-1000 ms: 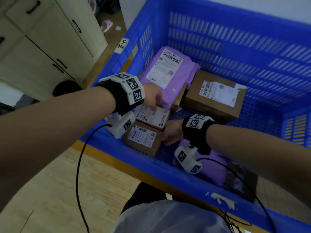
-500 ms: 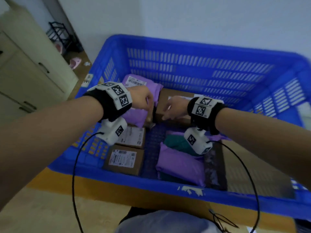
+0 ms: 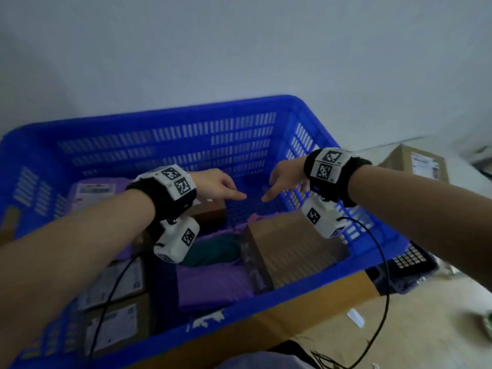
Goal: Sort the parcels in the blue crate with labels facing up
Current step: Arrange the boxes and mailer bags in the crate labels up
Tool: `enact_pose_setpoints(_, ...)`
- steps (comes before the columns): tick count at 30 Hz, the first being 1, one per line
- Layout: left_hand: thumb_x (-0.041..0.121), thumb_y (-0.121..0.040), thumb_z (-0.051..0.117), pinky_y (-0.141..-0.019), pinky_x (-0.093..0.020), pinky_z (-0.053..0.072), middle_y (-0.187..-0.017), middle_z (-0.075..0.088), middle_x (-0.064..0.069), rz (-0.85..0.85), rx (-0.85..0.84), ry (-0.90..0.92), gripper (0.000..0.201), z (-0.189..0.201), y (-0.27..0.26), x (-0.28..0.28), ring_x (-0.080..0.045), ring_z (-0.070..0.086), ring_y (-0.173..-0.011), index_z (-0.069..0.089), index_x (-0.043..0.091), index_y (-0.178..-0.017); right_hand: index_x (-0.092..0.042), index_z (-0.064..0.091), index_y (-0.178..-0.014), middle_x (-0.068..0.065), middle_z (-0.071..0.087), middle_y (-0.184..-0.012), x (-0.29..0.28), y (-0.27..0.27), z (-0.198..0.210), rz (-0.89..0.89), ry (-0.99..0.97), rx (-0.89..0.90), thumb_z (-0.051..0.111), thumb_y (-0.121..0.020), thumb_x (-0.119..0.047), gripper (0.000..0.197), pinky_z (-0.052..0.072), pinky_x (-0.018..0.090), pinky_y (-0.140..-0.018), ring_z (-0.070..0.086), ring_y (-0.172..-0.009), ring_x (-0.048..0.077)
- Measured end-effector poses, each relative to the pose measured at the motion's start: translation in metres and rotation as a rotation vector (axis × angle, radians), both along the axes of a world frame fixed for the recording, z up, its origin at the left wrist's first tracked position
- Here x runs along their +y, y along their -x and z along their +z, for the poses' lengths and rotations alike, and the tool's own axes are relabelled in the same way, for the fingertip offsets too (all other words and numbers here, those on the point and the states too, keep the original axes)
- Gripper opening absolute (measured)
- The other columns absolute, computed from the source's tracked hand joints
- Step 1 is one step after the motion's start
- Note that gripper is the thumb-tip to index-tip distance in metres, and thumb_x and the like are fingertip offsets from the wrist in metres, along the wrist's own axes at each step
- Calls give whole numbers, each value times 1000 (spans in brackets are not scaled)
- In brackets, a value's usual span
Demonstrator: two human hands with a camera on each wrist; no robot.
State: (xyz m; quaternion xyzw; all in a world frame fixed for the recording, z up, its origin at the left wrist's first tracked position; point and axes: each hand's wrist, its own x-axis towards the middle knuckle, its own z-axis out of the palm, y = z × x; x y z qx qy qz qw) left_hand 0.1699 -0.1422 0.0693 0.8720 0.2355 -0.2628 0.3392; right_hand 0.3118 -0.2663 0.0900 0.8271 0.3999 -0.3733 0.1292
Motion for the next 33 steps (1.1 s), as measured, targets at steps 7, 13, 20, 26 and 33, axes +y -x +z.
enact_pose_setpoints(7, 80, -61, 57, -77, -36, 51, -101, 54, -3, 53, 311, 216, 80, -48, -26, -39, -24, 57, -83, 51, 21, -115, -5, 63, -111, 14, 60, -123, -44, -30, -24, -119, 141, -11, 66, -78, -55, 60, 56, 41, -84, 61, -107, 30)
enact_pose_setpoints(13, 70, -63, 64, -55, -29, 48, -82, 64, 0, 60, 466, 407, 74, -53, -31, -59, -20, 62, -70, 57, 18, -115, -9, 73, -82, 10, 71, -99, -48, -51, -53, -181, 169, -47, 72, -51, -65, 63, 58, 45, -75, 65, -79, 25)
enact_pose_setpoints(20, 49, -67, 74, -84, -43, 54, -110, 64, -8, 219, 441, 579, 51, -64, -30, -54, -26, 62, -99, 61, 16, -105, -16, 69, -76, 7, 64, -91, -52, -47, -44, -254, 153, 84, 66, -80, -52, 36, 49, 30, -62, 60, -75, 21)
enact_pose_setpoints(26, 41, -85, 62, -81, -39, 52, -108, 62, -7, 313, 343, 568, 28, -34, -22, -27, -24, 60, -99, 57, 17, -99, -4, 36, -142, 14, 44, -143, -46, -48, -10, -374, 49, 153, 51, -93, -47, 66, 42, 33, -81, 53, -114, 33)
enact_pose_setpoints(33, 54, -18, 91, -84, -43, 53, -115, 61, -7, 409, 1, 472, 121, 16, -9, 22, -26, 59, -105, 53, 9, -123, -7, 39, -139, 17, 40, -143, -15, -58, 9, -797, -355, 441, 60, -85, -52, 73, 43, 53, -100, 46, -125, 38)
